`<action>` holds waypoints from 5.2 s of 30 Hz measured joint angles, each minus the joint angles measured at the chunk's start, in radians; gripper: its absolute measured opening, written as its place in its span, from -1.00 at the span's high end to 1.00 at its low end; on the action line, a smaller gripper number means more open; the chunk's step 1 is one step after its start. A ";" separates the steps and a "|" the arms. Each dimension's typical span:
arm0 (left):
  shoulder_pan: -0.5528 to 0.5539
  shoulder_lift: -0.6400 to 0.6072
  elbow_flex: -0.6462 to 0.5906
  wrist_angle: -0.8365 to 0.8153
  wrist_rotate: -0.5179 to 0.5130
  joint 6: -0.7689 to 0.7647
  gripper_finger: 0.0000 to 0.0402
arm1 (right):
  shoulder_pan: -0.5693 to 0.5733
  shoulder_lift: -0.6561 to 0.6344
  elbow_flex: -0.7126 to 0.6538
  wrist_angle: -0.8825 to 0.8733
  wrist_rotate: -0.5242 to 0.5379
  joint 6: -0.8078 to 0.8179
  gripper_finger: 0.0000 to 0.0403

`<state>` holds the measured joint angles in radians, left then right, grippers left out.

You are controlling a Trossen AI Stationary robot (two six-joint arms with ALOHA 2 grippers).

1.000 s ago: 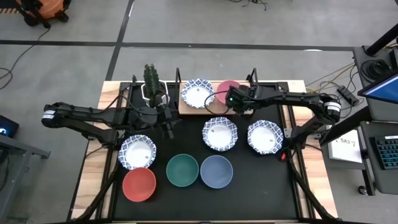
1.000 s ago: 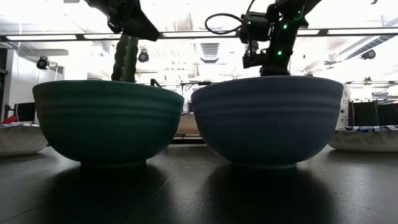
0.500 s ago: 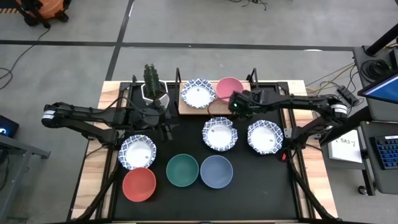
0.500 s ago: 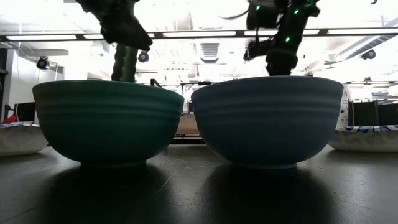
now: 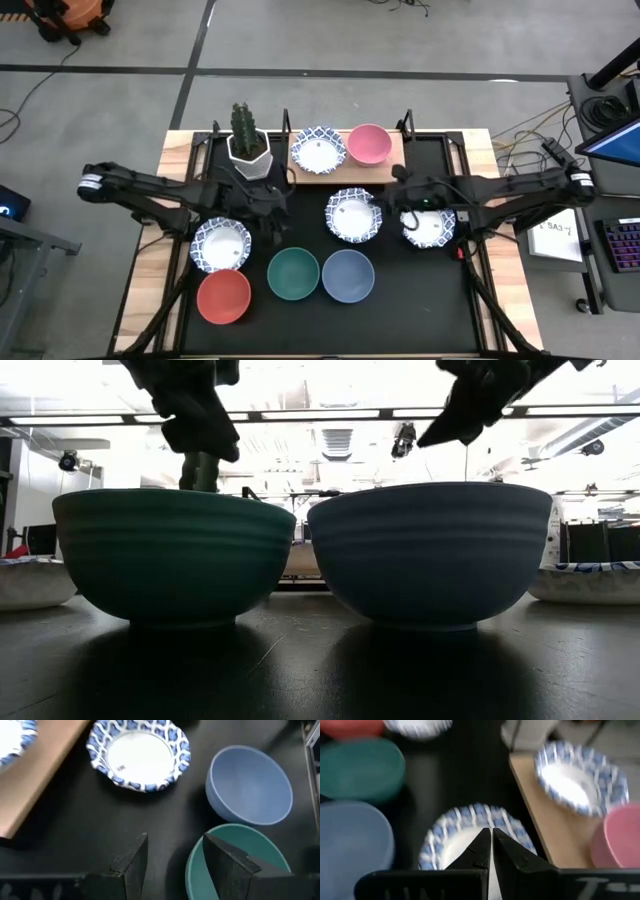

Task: Place and stack bowls onto a shelf
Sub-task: Stack the white patterned bowl on top of the white patterned bowl on the shelf

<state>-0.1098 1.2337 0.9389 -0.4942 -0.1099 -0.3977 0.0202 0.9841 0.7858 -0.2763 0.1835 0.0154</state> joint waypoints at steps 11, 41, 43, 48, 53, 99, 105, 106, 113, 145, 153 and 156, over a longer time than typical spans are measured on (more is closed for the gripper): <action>-0.023 0.233 0.167 -0.290 0.002 0.187 0.14 | 0.008 -0.101 -0.146 0.187 0.000 -0.044 0.96; -0.128 0.269 0.041 -0.595 0.115 -0.758 0.14 | 0.008 -0.093 -0.150 0.178 0.000 -0.102 0.96; -0.134 0.269 0.031 -0.595 0.102 -0.778 0.14 | 0.008 -0.093 -0.150 0.178 0.000 -0.102 0.96; -0.153 0.269 -0.009 -0.542 0.096 -0.812 0.14 | 0.008 -0.093 -0.150 0.178 0.000 -0.085 0.96; -0.161 0.271 -0.043 -0.525 0.095 -0.835 0.15 | 0.008 -0.093 -0.150 0.178 0.000 -0.076 0.96; -0.056 0.270 0.567 -0.303 -0.389 0.775 1.00 | 0.008 -0.094 -0.150 0.153 -0.004 -0.094 0.96; 0.125 0.271 0.466 -0.152 -0.389 0.812 1.00 | 0.008 -0.094 -0.150 0.145 -0.004 -0.098 0.96; 0.152 0.271 0.450 -0.128 -0.389 0.807 1.00 | 0.008 -0.094 -0.150 0.144 -0.004 -0.098 0.96; 0.247 0.271 0.380 -0.004 -0.376 0.810 1.00 | 0.008 -0.094 -0.150 0.125 -0.004 -0.095 0.96; 0.324 0.271 0.280 0.165 -0.376 0.773 0.54 | 0.008 -0.094 -0.150 0.124 -0.002 -0.102 0.96; 0.323 0.271 0.291 0.162 -0.376 0.723 0.36 | 0.008 -0.094 -0.150 0.125 -0.002 -0.102 0.96; 0.316 0.271 0.306 0.150 -0.373 0.706 0.34 | 0.008 -0.094 -0.150 0.124 -0.003 -0.102 0.96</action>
<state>0.2061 1.5043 1.2450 -0.3439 -0.4826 0.3079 0.0284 0.8898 0.6357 -0.1520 0.1806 -0.0864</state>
